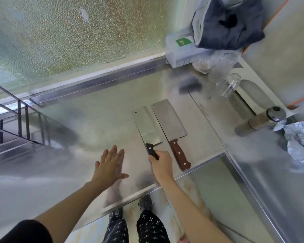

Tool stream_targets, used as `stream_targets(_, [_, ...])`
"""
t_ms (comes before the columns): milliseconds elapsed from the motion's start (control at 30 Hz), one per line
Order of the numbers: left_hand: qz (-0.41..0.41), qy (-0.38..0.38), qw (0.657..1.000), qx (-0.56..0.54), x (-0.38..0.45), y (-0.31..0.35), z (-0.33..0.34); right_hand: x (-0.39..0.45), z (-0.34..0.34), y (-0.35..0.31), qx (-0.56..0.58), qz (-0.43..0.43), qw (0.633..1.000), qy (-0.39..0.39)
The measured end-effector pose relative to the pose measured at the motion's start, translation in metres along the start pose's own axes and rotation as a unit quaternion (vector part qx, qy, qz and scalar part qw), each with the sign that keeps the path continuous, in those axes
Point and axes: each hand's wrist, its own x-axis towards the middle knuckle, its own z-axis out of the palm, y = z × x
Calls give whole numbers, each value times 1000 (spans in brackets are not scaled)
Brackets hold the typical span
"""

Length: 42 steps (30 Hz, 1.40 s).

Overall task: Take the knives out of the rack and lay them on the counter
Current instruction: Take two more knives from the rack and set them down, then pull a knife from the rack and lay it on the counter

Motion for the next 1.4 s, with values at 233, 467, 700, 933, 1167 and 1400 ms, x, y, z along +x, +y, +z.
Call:
stream_targets(233, [5,-6,1000,4,-3,1,-2,-2,7,-2,-41,12,997,72])
stream_targets(467, [14,-10,1000,2,-4,-1,-1,1,9,6,-81,15,992,93])
stream_targets(700, [30,-6,999,9,-8,-1,-7,-5,7,8,-262,-55,958,103])
stream_targets(933, [29,110,981,-156,-34,-27,-72,-5,3,-38,-208,-172,962,40])
stream_targets(1167, [-66,240,942,-225,-104,-113,-158,-10,59,-173,-194,-330,919,-99])
stream_targets(1400, [-154,367,884,-244,-186,-224,-234,-64,138,-309,-157,-467,852,-177])
